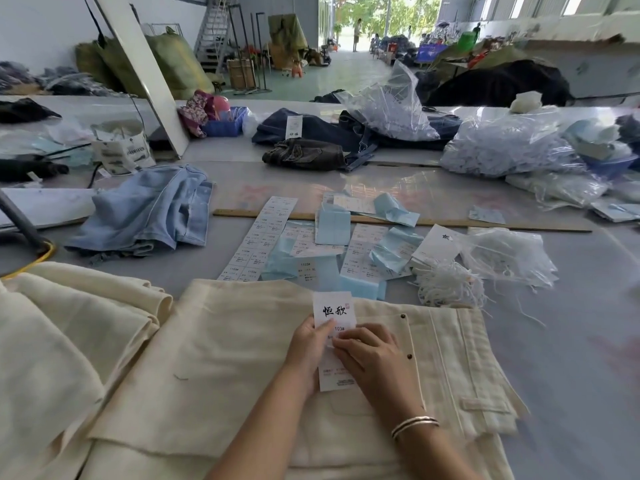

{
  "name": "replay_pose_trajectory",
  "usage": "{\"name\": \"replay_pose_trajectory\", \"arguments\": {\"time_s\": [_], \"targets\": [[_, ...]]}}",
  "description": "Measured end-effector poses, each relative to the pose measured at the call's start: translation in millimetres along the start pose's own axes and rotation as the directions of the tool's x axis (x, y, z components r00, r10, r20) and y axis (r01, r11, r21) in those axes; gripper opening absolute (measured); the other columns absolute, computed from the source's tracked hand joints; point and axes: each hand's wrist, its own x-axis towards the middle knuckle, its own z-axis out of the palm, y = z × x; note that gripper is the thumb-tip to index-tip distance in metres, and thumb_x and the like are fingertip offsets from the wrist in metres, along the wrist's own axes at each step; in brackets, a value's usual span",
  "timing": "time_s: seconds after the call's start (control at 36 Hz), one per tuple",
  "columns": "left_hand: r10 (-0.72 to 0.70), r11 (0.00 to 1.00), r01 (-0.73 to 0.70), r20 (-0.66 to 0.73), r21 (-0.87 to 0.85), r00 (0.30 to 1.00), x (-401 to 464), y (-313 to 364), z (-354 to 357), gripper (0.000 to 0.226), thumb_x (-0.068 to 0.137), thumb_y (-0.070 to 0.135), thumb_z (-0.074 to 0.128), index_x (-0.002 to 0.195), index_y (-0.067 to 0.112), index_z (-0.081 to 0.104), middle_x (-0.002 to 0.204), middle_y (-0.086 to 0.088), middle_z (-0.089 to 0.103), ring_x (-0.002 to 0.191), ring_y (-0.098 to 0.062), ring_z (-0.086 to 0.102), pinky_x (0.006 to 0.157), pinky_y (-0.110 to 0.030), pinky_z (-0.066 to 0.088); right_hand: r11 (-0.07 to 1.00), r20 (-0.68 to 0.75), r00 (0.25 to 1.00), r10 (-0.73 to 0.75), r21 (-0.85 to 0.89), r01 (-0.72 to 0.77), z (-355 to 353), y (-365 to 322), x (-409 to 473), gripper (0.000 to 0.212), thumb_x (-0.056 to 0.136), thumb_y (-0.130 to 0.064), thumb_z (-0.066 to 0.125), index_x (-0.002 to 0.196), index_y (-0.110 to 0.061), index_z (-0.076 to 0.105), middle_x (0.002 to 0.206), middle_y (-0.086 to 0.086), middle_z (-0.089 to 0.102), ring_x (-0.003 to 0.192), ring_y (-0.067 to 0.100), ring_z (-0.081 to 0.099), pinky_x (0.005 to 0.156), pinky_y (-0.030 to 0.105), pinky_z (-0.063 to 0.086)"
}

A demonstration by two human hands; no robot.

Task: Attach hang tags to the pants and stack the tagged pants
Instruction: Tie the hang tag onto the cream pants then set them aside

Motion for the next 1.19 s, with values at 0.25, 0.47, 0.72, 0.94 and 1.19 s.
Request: {"name": "replay_pose_trajectory", "arguments": {"time_s": [0.25,0.47,0.72,0.94,1.19], "targets": [[-0.057,0.994,0.057,0.003,-0.093,0.998,2,4,-2,0.017,0.100,0.008,0.045,0.109,0.004,0.059,0.091,-0.019,0.067,0.071,-0.030,0.064,0.057,-0.034,0.056,0.997,0.217,0.976,0.037,-0.068,-0.022,-4,-3,-9,0.048,0.065,-0.061,0.061,0.105,-0.037,0.072,0.117,-0.020,0.065,0.115,0.020,0.060,0.093,0.030,0.027],[0.002,0.992,-0.005,0.030,0.125,1.000,6,-1,-1,0.012,0.097,0.011,0.054,0.107,0.007,0.059,0.093,-0.018,0.068,0.078,-0.030,0.064,0.068,-0.043,0.056,0.947,0.340,0.935,0.099,0.255,-0.193,-38,29,-7,0.036,0.084,-0.059,0.048,0.075,-0.037,0.074,0.081,-0.034,0.067,0.121,-0.016,0.040,0.110,0.030,0.008],[0.735,0.076,-0.486,0.280,0.871,0.617,-10,-35,15,0.064,0.072,0.009,0.068,0.134,0.013,0.052,0.132,-0.015,0.050,0.117,-0.025,0.049,0.086,-0.036,0.049,0.902,0.102,0.918,0.384,-0.254,-0.349,-79,143,92,0.019,0.091,-0.023,0.061,0.105,-0.014,0.072,0.106,0.009,0.069,0.098,0.030,0.060,0.085,0.043,0.046],[0.633,-0.020,-0.396,0.318,0.918,0.706,-9,-32,18,0.029,0.079,0.030,0.047,0.087,0.031,0.074,0.108,0.003,0.071,0.099,-0.017,0.067,0.092,-0.037,0.037,0.727,0.339,0.896,0.287,-0.686,0.026,-47,163,125,0.029,0.096,-0.033,0.044,0.107,-0.023,0.069,0.113,-0.001,0.062,0.105,0.020,0.053,0.088,0.033,0.041],[0.699,0.072,-0.374,0.221,0.925,0.680,-4,-35,18,0.020,0.073,0.027,0.055,0.080,0.030,0.074,0.103,0.010,0.071,0.094,-0.009,0.067,0.095,-0.033,0.028,0.859,0.074,0.860,0.504,-0.141,-0.491,-48,182,123,0.028,0.094,-0.029,0.057,0.095,-0.007,0.075,0.095,0.015,0.071,0.085,0.032,0.061,0.072,0.036,0.044]]}}
